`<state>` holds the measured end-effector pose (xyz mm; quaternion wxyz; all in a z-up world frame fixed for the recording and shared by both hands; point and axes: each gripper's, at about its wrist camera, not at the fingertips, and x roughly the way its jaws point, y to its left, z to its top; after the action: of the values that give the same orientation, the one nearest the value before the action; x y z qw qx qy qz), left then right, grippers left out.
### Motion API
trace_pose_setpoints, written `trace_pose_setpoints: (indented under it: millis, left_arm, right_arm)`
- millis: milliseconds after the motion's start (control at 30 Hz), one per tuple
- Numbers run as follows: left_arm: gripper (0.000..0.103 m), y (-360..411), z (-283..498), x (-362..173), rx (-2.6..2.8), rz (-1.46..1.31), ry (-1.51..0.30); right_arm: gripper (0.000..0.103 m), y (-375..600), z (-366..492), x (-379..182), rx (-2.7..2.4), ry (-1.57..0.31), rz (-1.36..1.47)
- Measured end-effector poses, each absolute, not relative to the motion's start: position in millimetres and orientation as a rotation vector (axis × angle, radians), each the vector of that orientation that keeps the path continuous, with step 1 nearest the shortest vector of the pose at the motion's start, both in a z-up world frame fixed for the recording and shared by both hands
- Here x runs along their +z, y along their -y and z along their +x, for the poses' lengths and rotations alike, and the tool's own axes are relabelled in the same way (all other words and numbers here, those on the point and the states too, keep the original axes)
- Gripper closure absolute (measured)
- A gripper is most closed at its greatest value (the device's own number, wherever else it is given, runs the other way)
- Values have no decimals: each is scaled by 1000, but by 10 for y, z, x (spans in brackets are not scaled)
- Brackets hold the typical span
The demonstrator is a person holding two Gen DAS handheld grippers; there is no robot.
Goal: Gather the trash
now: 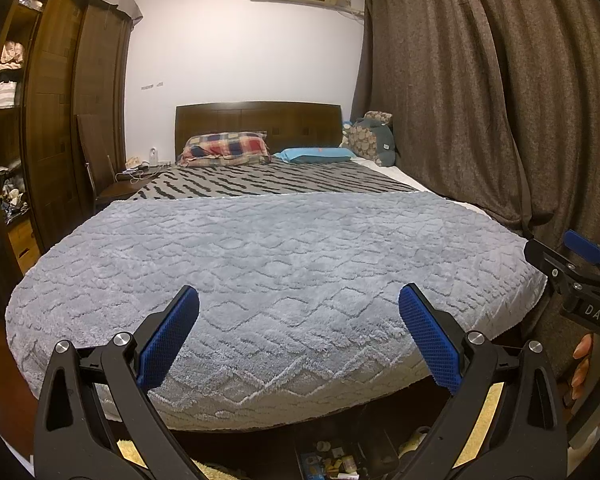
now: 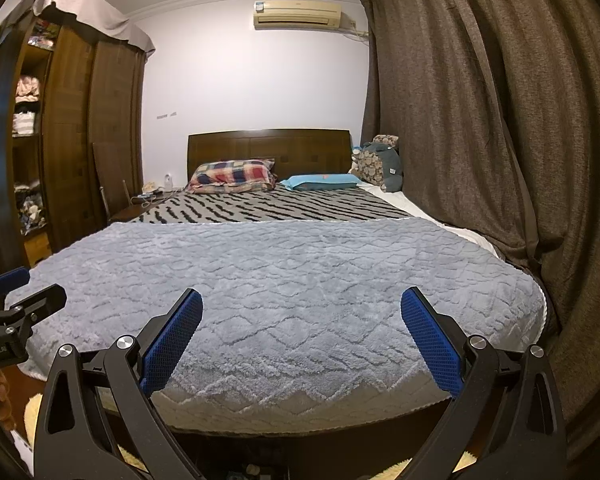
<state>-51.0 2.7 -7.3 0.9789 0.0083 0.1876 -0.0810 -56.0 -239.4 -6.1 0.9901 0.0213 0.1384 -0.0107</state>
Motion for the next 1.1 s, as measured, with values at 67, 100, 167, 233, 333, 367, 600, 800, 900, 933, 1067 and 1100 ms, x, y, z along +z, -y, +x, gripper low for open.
trace_pose_setpoints:
  millis: [67,100,167,233,333,367,600,800,900,933,1067,1100]
  left_arm:
    - [8,-25,-510,-67,-163,16,-378]
    - [8,-26,-510,-67,-163,16,-378]
    - [8,-26,-510,-67,-164,17,-377]
    - [8,-26,-509,-67,-164,16,-378]
    - [8,-26,-511,-67,-164,16,-376]
    - [8,-23,-510,-63,-164,16,-375]
    - [8,-3,-513,-47,-164,16,-371]
    - [8,1,-511,-49,-164,16,-372]
    - [8,0,-512,-48,-164,16,-371]
    - [8,5,-508,-46,-164,16,-370]
    - [8,2,-526,-53,-162,15,-367]
    - [8,5,-524,-52,-162,15,-366]
  right_arm:
    - [3,2392,-560,-61,-21,-279,42]
    - [3,2394,-558,-62,-21,-279,42]
    - [3,2392,-560,-61,-21,-279,43]
    - [3,2395,-559,-61,-21,-278,43]
    - [3,2399,-555,-60,-20,-277,44]
    - [3,2398,-557,-59,-21,-277,42]
    - [3,2396,-556,-59,-22,-278,42]
    - [3,2396,-556,-61,-23,-279,43]
    - [3,2391,-563,-59,-22,-280,42]
    - [3,2392,-564,-59,-21,-280,42]
    - [3,2395,-561,-60,-23,-280,43]
    - [3,2393,-563,-60,-24,-280,45]
